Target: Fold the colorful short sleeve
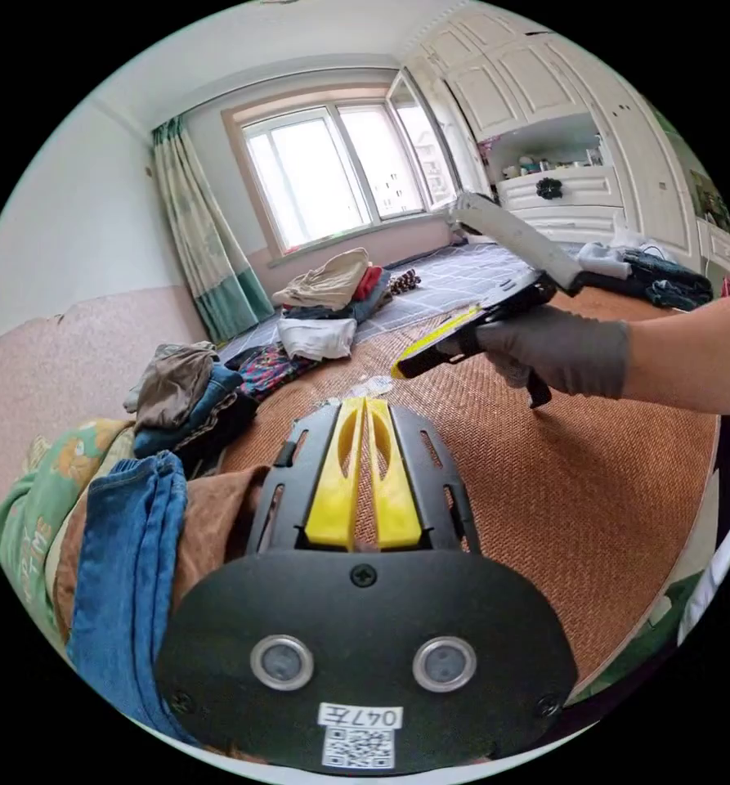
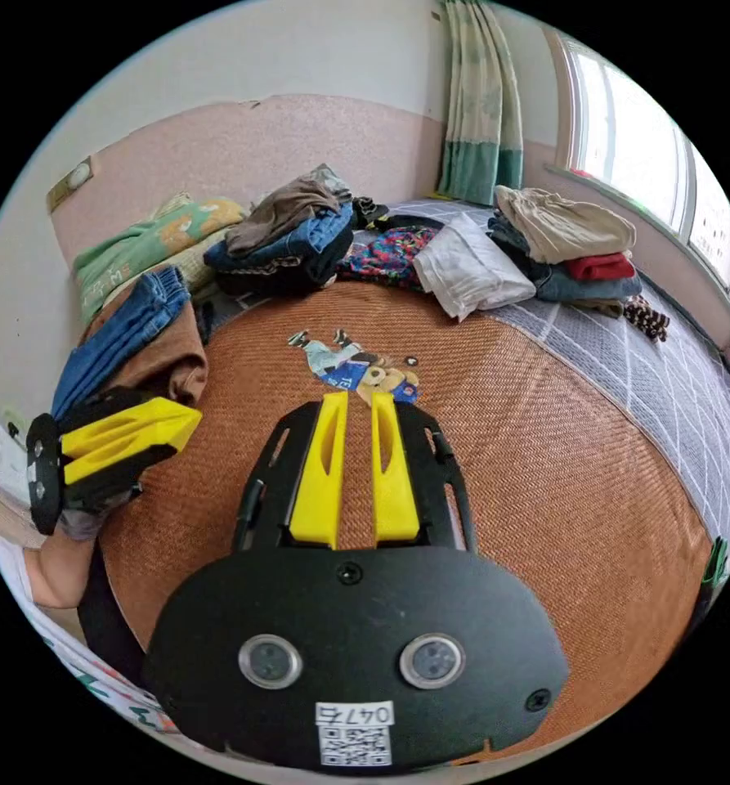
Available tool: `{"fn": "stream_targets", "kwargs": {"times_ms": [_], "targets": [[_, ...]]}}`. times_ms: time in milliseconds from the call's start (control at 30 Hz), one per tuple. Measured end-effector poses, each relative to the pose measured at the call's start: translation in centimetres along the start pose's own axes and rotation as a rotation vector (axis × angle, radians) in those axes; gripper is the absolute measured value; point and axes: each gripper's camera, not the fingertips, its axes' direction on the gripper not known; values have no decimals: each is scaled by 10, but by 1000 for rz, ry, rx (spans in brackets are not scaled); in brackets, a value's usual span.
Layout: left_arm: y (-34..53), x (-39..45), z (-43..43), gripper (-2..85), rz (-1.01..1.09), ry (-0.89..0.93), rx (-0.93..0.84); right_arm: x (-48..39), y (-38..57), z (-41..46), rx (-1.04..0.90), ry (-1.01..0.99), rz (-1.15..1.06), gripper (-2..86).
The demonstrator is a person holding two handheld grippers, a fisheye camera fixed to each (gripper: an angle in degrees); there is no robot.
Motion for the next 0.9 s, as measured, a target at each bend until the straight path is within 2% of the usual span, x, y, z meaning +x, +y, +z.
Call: {"fn": "stream_targets", "kwargs": {"times_ms": [100, 167, 233, 367, 433, 633, 833, 900], "targets": [[-7, -14, 77, -10, -125, -35, -175, 24, -32, 44, -39, 13, 66, 20], [-1, -30, 123, -10, -191, 10, -262, 48, -47, 60, -22, 18, 135, 28], [18, -50, 156, -10, -244, 147, -251, 77, -56, 68, 27, 25, 236, 39], [61, -79, 190, -9, -363, 236, -183, 143, -62, 85, 119, -22, 442, 47], [86, -90, 221, -9, -410, 284, -190, 145, -69, 93, 153, -51, 402, 45], [147, -91, 284, -8, -410, 363, -202, 62, -140, 152, 73, 13, -34, 74], [219, -88, 324, -8, -392, 403, -194, 18, -185, 248, -146, 179, -311, 102], [244, -89, 335, -8, -394, 425, -194, 38, -182, 280, -250, 259, -301, 45]]}}
